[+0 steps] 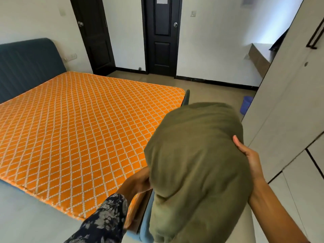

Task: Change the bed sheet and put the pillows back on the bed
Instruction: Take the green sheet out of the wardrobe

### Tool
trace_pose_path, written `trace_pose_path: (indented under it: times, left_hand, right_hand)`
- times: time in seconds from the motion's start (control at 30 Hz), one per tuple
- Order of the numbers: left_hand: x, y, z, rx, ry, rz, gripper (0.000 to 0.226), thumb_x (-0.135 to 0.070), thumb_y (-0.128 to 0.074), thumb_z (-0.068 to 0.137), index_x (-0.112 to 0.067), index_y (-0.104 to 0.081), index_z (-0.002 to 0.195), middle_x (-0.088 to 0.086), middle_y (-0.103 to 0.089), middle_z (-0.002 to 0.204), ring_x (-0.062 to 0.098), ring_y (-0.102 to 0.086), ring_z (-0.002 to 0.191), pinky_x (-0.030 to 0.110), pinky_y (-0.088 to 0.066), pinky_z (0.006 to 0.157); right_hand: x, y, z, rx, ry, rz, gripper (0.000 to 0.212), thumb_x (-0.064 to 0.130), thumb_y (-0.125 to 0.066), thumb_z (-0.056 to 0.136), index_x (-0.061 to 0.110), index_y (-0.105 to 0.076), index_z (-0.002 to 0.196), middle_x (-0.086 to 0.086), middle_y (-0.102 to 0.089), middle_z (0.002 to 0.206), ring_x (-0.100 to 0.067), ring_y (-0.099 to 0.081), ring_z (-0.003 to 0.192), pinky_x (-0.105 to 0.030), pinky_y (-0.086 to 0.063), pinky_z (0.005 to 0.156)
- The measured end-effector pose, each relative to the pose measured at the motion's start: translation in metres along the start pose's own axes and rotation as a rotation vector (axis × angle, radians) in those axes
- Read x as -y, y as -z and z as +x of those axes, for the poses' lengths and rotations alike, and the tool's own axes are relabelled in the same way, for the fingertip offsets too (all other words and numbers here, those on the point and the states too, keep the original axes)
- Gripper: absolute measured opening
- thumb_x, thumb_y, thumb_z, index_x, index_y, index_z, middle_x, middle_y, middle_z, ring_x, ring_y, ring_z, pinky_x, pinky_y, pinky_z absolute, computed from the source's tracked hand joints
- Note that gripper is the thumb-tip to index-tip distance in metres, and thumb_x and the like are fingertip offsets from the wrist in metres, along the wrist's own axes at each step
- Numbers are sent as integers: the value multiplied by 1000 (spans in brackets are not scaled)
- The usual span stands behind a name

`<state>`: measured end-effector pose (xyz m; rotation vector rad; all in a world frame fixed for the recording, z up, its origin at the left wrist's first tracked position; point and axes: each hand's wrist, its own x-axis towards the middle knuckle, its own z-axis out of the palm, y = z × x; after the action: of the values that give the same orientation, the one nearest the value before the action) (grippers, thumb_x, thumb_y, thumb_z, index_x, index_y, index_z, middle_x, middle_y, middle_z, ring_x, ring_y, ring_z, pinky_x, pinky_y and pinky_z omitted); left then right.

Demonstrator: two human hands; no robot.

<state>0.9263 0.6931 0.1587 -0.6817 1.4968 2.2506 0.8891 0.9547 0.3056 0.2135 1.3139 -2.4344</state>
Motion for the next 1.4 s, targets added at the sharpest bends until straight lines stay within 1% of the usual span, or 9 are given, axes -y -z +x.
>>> trace_pose_path:
  times: [0.23, 0.47, 0.67, 0.8, 0.9, 1.07, 1.17, 1.3, 1.4]
  left_hand:
    - [-52, -44, 89, -197, -16, -158, 43, -37, -47, 99, -1, -67, 113, 20, -67, 115, 34, -61, 108, 42, -49, 87]
    - [-101, -73, 147, -218, -15, -387, 58, -21, -29, 101, -9, -47, 47, -1, -34, 37, 8, -29, 25, 14, -13, 31]
    - [-150, -72, 217, -530, -200, -36, 17, -3, -48, 97, -2, -60, 85, 13, -63, 79, 25, -63, 82, 27, -50, 69]
    - [-218, -65, 243, -617, -394, -34, 25, 2, -46, 96, -11, -55, 77, 3, -60, 63, -1, -55, 47, 16, -45, 49]
    - [-274, -58, 273, -747, -449, 33, 35, -1, -37, 99, -16, -53, 72, -5, -54, 58, 5, -47, 61, 25, -43, 61]
    - [-328, -34, 318, -812, -472, 26, 34, -9, -41, 99, -8, -66, 76, 9, -68, 72, 27, -62, 80, 35, -48, 74]
    - [-353, -8, 326, -924, -451, 234, 26, -13, -50, 90, -9, -58, 66, -1, -59, 64, 16, -54, 72, 30, -40, 67]
    - [-387, 17, 323, -1055, -398, 533, 27, -16, -50, 89, -1, -58, 67, 8, -59, 65, 18, -53, 64, 30, -35, 61]
    - [-407, 32, 324, -1163, -396, 572, 29, -9, -51, 93, -1, -58, 66, 13, -59, 73, 20, -53, 71, 29, -28, 60]
  right_hand:
    - [62, 12, 151, 86, -113, -2, 42, 25, -50, 94, 9, -79, 68, -7, -75, 88, -18, -73, 75, -28, -58, 55]
    - [107, 14, 291, 103, -202, -173, 38, 26, -53, 93, 9, -79, 72, -7, -75, 92, -17, -73, 76, -24, -57, 55]
    - [126, -21, 421, 76, -375, -568, 29, 31, -49, 99, 6, -62, 95, -8, -71, 66, -22, -64, 73, -31, -46, 59]
    - [114, -49, 508, 122, -445, -847, 34, 41, -49, 97, 10, -60, 106, -9, -69, 85, -20, -65, 74, -34, -44, 63]
    - [99, -84, 548, 216, -350, -1119, 53, 55, -43, 95, 17, -53, 130, -10, -48, 136, -28, -51, 116, -39, -39, 87]
    - [60, -159, 559, 639, -398, -1158, 85, 90, -37, 66, 34, -52, 128, 2, -55, 128, -22, -57, 107, -43, -48, 89]
    - [35, -198, 553, 785, -204, -1335, 112, 96, -45, 53, 28, -36, 142, 1, -52, 138, -24, -52, 123, -44, -47, 98]
    - [22, -242, 578, 809, 535, -1664, 61, 52, -44, 95, 17, -35, 144, -14, -56, 130, -32, -50, 122, -37, -42, 93]
    - [21, -269, 612, 898, 594, -1607, 47, 38, -42, 100, 17, -40, 142, -14, -58, 127, -34, -53, 118, -37, -44, 86]
